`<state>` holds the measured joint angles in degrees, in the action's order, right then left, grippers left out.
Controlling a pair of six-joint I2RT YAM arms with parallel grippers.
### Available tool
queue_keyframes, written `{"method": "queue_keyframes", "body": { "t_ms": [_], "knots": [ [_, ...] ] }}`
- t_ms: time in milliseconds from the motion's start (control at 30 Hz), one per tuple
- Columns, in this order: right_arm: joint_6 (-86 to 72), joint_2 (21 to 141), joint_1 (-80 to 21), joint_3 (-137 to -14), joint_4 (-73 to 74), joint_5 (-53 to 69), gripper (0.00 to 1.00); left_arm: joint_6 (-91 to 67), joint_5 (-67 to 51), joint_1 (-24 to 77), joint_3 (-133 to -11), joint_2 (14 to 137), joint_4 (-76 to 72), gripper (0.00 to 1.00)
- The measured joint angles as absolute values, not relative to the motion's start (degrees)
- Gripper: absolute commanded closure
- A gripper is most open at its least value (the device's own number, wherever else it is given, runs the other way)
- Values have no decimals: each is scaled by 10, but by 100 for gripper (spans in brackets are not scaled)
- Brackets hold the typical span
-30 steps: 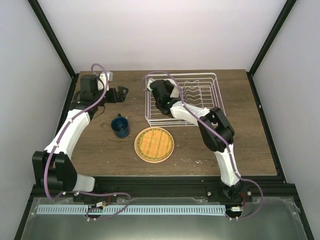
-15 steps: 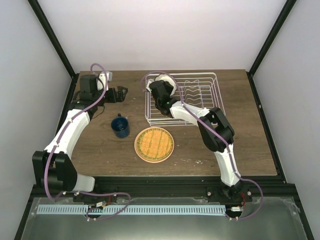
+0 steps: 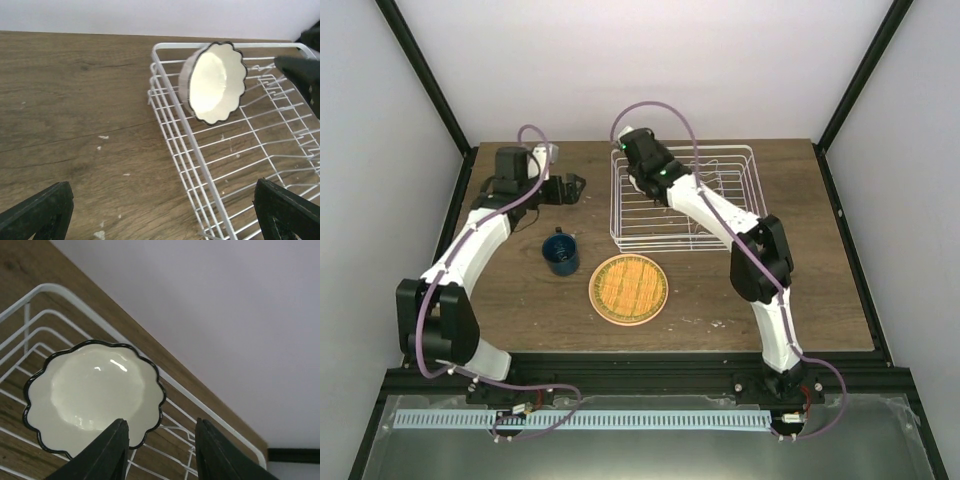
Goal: Load the mixed dishes into the dish rack
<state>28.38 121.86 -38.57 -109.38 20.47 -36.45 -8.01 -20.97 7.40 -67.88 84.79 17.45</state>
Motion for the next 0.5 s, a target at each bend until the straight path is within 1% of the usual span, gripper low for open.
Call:
{"method": "queue_keyframes", "body": {
  "t_ms": [267, 400, 500],
  "knots": [
    [101, 1212, -297, -1177, 364, -259, 61, -47, -177, 157, -777, 931, 188, 0],
    [32, 1205, -253, -1181, 421, -212, 62, -28, -157, 182, -835, 982, 190, 0],
    [0, 1198, -238, -1179, 445, -189, 62, -17, -147, 188, -887, 1030, 192, 0]
  ]
}}
